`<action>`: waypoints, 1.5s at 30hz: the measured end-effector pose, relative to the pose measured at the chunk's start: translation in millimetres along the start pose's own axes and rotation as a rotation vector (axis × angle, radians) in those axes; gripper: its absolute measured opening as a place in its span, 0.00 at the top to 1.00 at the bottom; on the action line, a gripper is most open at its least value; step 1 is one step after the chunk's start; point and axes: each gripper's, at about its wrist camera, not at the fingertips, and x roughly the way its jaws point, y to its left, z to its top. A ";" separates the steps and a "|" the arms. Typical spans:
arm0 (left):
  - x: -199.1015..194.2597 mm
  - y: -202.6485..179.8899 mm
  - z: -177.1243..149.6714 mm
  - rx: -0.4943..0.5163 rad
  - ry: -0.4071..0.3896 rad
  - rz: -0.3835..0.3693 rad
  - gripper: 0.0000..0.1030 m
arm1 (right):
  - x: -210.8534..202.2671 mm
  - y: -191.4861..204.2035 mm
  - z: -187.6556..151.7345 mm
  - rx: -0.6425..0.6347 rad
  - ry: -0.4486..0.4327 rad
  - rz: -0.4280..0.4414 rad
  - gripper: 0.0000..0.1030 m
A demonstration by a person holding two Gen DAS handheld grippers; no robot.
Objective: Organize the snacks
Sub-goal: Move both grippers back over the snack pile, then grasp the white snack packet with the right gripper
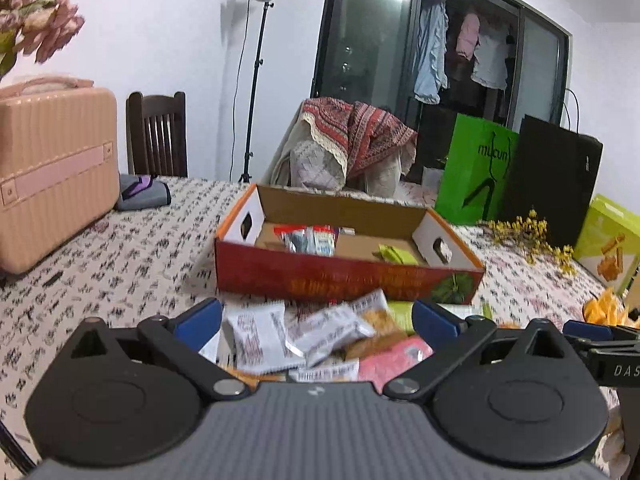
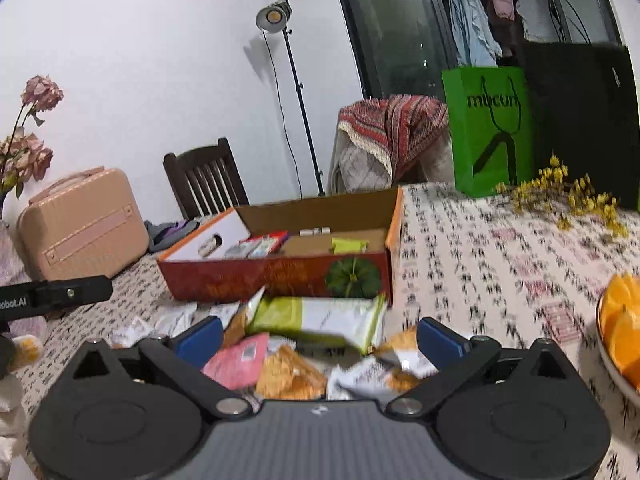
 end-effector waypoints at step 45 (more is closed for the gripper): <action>37.0 40.5 -42.8 -0.028 0.185 0.157 0.00 | -7.3 24.3 -30.8 -0.089 0.022 -0.071 0.96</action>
